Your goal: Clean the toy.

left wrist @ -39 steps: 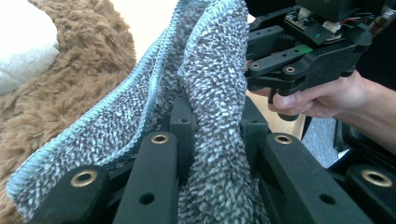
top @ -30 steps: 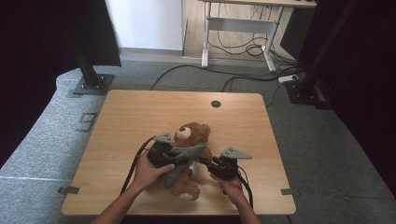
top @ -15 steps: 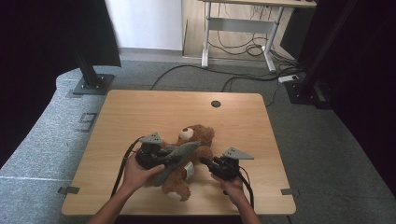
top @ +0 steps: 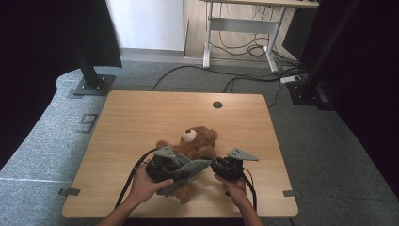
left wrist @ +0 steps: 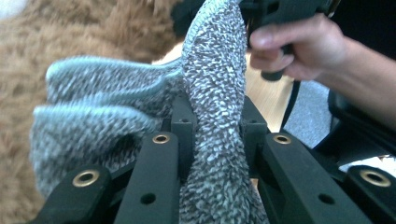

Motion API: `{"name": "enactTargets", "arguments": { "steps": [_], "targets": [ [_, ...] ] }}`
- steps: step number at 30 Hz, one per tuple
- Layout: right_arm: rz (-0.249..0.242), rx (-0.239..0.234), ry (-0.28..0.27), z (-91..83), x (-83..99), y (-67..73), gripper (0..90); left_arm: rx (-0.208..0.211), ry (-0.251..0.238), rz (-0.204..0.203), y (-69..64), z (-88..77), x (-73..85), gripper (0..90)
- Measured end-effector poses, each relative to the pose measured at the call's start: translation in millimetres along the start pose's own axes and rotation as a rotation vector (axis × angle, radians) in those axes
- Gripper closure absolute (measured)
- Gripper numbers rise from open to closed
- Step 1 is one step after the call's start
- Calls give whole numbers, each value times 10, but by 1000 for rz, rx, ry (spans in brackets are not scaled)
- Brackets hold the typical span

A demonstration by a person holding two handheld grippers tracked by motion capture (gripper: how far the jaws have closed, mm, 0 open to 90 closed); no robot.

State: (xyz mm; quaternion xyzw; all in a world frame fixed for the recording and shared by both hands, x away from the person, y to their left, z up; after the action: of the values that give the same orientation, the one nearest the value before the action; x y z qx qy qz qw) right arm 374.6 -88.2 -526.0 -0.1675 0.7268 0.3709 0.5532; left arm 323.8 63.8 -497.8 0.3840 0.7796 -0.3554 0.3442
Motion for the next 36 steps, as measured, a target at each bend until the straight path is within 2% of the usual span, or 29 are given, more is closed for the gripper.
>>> {"name": "enactTargets", "arguments": {
  "steps": [6,15,21,28,32,36],
  "targets": [
    [7,4,-6,-5,-2,-11,745,-28,-37,2,51,-214,44,733],
    [15,11,-4,1,19,-57,743,-33,-51,-18,95,-436,208,730],
    [17,20,-2,1,34,-85,740,-65,-79,-44,216,-552,261,729],
    [16,25,-8,8,33,-92,738,-111,-118,-79,413,-680,244,727],
    [17,24,-9,11,35,-97,737,-123,-137,-101,512,-714,221,725],
    [14,24,-7,2,34,-92,737,-123,-155,-114,555,-730,200,724]
  ]
}}
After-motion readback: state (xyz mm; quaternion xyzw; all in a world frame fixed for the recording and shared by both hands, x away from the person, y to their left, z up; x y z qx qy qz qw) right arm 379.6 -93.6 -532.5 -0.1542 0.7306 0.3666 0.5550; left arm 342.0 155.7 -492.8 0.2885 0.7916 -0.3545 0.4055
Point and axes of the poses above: each handheld gripper's, and its own axes: z roughly forward along the jaws, x roughly out of its underside, y roughly to its left, the point moved 8 cm from there along z, roughly forward along the jaws, and after that the axes turned 10 degrees about -y, right-handed, at the moved point
